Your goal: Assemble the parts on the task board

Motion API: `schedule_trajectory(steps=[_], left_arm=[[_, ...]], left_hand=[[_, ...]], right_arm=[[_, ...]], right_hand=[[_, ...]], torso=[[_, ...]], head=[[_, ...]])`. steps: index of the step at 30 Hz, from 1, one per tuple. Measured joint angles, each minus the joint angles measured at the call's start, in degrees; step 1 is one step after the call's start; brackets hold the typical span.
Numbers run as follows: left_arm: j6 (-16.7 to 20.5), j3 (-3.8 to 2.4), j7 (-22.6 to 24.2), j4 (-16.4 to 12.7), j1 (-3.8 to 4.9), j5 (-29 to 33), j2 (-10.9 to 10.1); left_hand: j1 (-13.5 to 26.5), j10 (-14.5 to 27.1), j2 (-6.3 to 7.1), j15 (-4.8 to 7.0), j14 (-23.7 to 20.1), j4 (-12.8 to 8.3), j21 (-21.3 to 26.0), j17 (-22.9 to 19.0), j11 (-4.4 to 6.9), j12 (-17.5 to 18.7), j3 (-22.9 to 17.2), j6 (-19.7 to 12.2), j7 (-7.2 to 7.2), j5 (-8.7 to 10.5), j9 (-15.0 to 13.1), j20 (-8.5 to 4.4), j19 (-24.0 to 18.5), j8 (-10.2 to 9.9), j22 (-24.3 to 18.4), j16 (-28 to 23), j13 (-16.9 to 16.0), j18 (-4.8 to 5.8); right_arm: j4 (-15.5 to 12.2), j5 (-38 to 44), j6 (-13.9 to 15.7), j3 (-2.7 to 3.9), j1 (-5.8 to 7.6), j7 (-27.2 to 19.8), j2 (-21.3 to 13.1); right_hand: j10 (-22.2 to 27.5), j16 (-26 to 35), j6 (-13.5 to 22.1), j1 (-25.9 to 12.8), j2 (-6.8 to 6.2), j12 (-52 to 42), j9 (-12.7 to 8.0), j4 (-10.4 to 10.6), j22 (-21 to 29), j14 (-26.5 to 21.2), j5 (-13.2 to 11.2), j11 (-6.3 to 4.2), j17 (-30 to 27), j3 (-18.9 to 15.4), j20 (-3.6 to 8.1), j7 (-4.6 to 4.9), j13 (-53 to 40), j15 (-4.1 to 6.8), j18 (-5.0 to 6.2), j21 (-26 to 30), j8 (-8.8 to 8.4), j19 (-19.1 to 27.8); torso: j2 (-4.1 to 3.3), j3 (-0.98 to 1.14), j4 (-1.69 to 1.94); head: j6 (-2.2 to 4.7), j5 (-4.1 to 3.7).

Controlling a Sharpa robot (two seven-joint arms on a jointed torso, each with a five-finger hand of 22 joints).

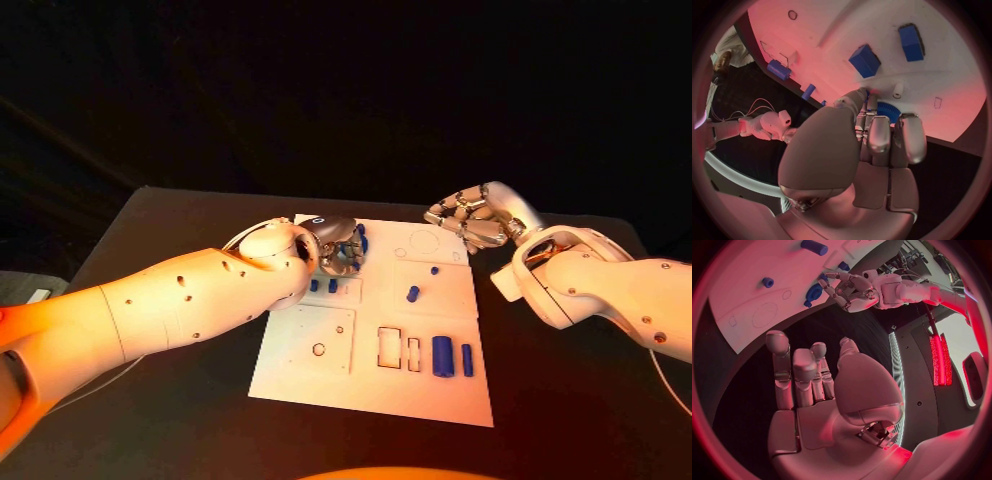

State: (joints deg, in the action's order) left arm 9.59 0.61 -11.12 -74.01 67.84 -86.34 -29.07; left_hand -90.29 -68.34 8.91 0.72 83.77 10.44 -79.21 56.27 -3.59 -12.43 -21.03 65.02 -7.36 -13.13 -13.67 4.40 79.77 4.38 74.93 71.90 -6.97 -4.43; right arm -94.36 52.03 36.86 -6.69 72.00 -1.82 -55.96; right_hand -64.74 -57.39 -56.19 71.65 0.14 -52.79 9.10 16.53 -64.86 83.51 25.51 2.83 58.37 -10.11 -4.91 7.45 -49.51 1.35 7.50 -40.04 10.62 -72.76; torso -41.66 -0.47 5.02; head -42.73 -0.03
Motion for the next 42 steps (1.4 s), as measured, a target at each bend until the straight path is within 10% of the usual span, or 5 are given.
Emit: schedule_trajectory(steps=[14,42], left_arm=[[1.8,-2.17,-1.9,-6.1,0.18,3.7,-6.4],[1.2,-2.24,-3.6,-6.9,0.12,7.0,-9.2]], left_hand=[[0.8,-0.4,0.76,0.0,0.0,-0.1,-0.2,-0.6,-0.01,0.5,-0.7,0.3,-0.09,0.0,0.3,0.12,0.1,0.0,0.0,0.0,0.0,0.0],[1.5,-0.6,1.04,0.0,0.0,0.0,-0.2,-0.9,0.19,0.8,-1.1,0.4,0.0,0.0,0.5,0.2,0.2,0.0,0.0,0.0,0.0,0.0]], right_arm=[[0.1,0.0,0.0,0.0,-0.01,-0.1,-0.2],[0.2,0.0,0.0,0.0,-0.07,-0.1,-0.1]], right_hand=[[0.0,0.0,0.0,0.0,0.0,0.0,0.0,0.0,0.0,0.0,0.0,0.0,0.0,0.0,0.0,0.0,0.0,0.0,0.0,0.0,0.0,0.0],[0.0,0.0,0.0,0.0,0.0,0.0,0.0,0.0,0.0,0.0,0.0,0.0,0.0,0.0,0.0,-0.01,0.0,0.0,0.0,0.0,0.0,0.0]], torso=[[0.04,0.0,0.07],[-0.06,0.03,0.04]], head=[[0.22,-0.12],[-0.19,0.19]])
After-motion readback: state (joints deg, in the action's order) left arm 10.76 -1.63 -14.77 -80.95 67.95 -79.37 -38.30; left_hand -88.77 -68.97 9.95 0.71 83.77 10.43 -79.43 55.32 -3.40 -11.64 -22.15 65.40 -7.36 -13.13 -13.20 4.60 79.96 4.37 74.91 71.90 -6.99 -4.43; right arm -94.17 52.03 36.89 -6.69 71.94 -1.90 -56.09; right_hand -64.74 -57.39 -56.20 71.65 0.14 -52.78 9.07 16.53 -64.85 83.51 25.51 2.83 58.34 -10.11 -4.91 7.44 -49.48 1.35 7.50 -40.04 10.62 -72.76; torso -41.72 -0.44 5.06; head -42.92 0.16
